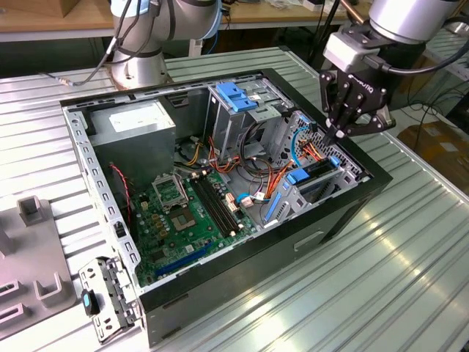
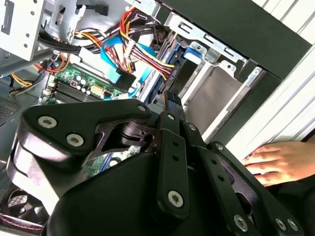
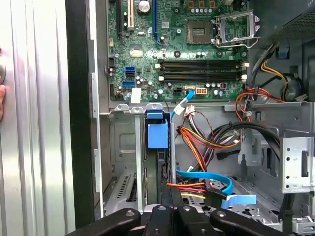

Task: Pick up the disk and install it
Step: 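Insert the second disk wire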

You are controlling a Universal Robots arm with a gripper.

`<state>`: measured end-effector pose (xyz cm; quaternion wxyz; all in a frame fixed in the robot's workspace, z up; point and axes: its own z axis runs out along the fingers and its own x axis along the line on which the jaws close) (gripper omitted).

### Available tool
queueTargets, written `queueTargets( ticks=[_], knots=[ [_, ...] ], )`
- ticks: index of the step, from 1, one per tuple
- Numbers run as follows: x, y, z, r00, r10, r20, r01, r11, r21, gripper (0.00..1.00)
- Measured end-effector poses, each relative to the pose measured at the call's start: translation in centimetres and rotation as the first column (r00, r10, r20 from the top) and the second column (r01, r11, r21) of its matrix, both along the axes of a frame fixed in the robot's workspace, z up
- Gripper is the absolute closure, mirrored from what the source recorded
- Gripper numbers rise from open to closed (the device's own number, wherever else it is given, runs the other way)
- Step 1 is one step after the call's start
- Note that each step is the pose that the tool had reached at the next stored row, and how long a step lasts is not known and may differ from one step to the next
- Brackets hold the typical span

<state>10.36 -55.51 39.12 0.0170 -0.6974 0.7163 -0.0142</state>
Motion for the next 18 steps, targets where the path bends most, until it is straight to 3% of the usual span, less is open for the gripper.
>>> queueTargets(
  ticks=[6,10,15,18],
  knots=[
    [-0.22,0.01,0.42,1.0000,0.000,0.0000,0.000,1.0000,0.0015,0.89],
    [-1.06,0.00,0.45,1.0000,0.000,0.0000,0.000,1.0000,0.0042,0.89],
    [-1.06,0.01,0.66,1.0000,0.000,0.0000,0.000,1.0000,0.0039,0.89],
    [-1.06,0.39,0.67,1.0000,0.000,0.0000,0.000,1.0000,0.0013,0.89]
  ],
)
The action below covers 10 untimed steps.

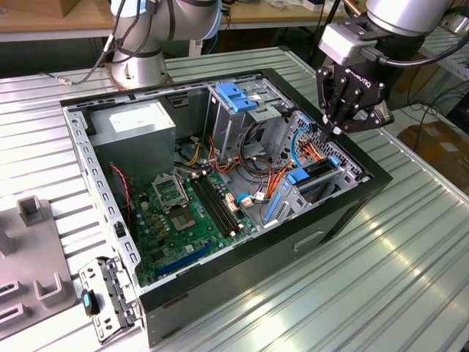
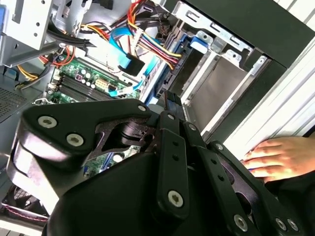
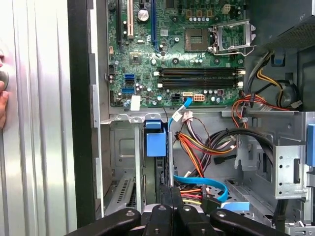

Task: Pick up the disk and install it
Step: 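Insert the second disk wire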

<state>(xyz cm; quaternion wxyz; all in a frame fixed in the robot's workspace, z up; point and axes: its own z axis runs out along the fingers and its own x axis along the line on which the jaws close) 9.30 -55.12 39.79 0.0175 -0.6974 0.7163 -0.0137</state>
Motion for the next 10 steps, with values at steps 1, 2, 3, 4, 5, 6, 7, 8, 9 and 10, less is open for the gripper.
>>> queueTargets(
  ticks=[1,2,3,4,5,6,7,8,9,10],
  knots=[
    [0.01,0.16,-0.01,1.0000,0.000,0.0000,0.000,1.0000,0.0000,0.89],
    [0.02,0.39,-0.01,1.0000,0.000,-0.0001,0.000,1.0000,-0.0026,0.89],
    [0.05,0.50,-0.01,1.0000,0.000,-0.0004,0.000,1.0000,-0.0035,0.89],
    [0.09,0.65,-0.01,1.0000,0.000,-0.0008,0.000,1.0000,-0.0042,0.89],
    [0.12,0.77,-0.01,1.0000,0.000,-0.0010,0.000,1.0000,-0.0044,0.89],
    [0.15,0.88,0.00,1.0000,0.000,-0.0013,0.000,1.0000,-0.0048,0.89],
    [0.17,1.01,0.00,1.0000,0.000,-0.0017,0.000,1.0000,-0.0053,0.89],
    [0.17,1.17,0.02,1.0000,0.000,-0.0025,0.000,1.0000,-0.0063,0.89],
    [0.18,1.30,0.03,1.0000,0.000,-0.0032,0.000,1.0000,-0.0075,0.89],
    [0.18,1.43,0.04,1.0000,0.000,-0.0040,0.000,1.0000,-0.0085,0.89]
  ],
)
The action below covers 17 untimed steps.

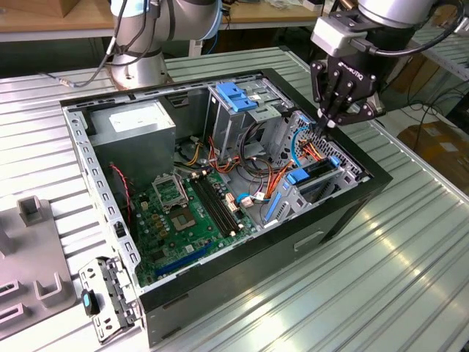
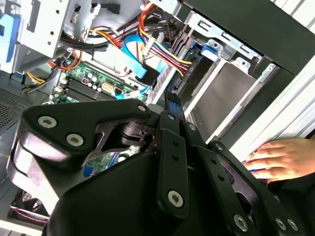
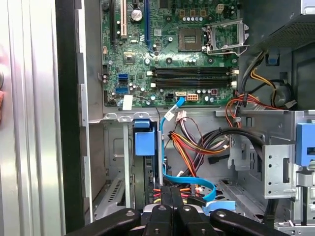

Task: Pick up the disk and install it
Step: 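Insert the second disk wire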

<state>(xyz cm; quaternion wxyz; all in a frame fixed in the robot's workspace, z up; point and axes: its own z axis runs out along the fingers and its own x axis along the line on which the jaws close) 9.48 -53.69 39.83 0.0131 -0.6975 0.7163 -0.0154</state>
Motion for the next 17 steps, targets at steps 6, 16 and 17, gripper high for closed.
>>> queueTargets(
  ticks=[6,16,17],
  knots=[
    [0.01,1.58,0.35,0.9999,0.000,-0.0111,0.000,0.9995,-0.0326,0.89],
    [0.30,2.79,0.30,0.9999,0.000,-0.0142,-0.001,0.9985,-0.0546,0.89],
    [0.31,2.85,0.30,0.9999,0.000,-0.0142,-0.001,0.9985,-0.0547,0.89]
  ],
)
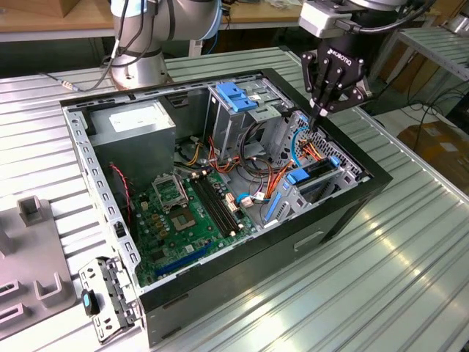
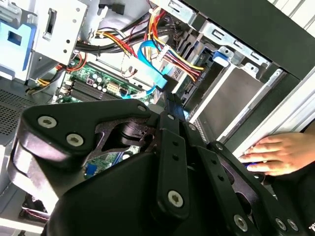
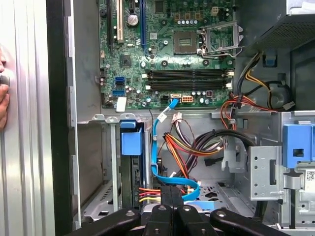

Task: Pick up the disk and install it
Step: 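Insert the second disk wire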

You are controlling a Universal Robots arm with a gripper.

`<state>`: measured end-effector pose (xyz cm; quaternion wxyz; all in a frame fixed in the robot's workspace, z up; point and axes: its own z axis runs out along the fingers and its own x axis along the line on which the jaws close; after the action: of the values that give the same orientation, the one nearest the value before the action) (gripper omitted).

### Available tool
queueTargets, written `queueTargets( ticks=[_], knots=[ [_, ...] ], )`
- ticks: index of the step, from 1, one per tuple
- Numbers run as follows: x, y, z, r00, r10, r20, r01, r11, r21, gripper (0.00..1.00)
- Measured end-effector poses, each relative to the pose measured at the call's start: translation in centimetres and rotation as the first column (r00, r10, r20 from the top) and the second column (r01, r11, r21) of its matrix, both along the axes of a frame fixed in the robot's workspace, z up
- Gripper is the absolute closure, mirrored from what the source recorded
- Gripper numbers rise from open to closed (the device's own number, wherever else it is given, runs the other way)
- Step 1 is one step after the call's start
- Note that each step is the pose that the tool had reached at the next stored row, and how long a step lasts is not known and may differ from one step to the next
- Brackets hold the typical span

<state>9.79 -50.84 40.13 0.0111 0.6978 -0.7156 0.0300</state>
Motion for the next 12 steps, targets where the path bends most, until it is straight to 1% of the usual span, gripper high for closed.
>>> queueTargets(
  ticks=[4,6,7,8,9,11,12],
  knots=[
    [0.18,0.42,-0.11,1.0000,0.000,0.0000,0.000,1.0000,-0.0010,0.89],
    [0.36,0.62,-0.21,1.0000,0.000,-0.0001,0.000,1.0000,-0.0044,0.89],
    [0.46,0.73,-0.34,1.0000,0.000,-0.0002,0.000,1.0000,-0.0073,0.83],
    [0.50,0.76,-0.48,1.0000,0.000,-0.0002,0.000,1.0000,-0.0072,0.83],
    [0.56,0.80,-0.64,1.0000,0.000,-0.0002,0.000,1.0000,-0.0072,0.76],
    [0.62,0.87,-0.77,1.0000,0.000,-0.0002,0.000,1.0000,-0.0079,0.76],
    [0.64,0.91,-0.81,1.0000,0.000,-0.0003,0.000,0.9999,-0.0109,0.76]
  ],
)
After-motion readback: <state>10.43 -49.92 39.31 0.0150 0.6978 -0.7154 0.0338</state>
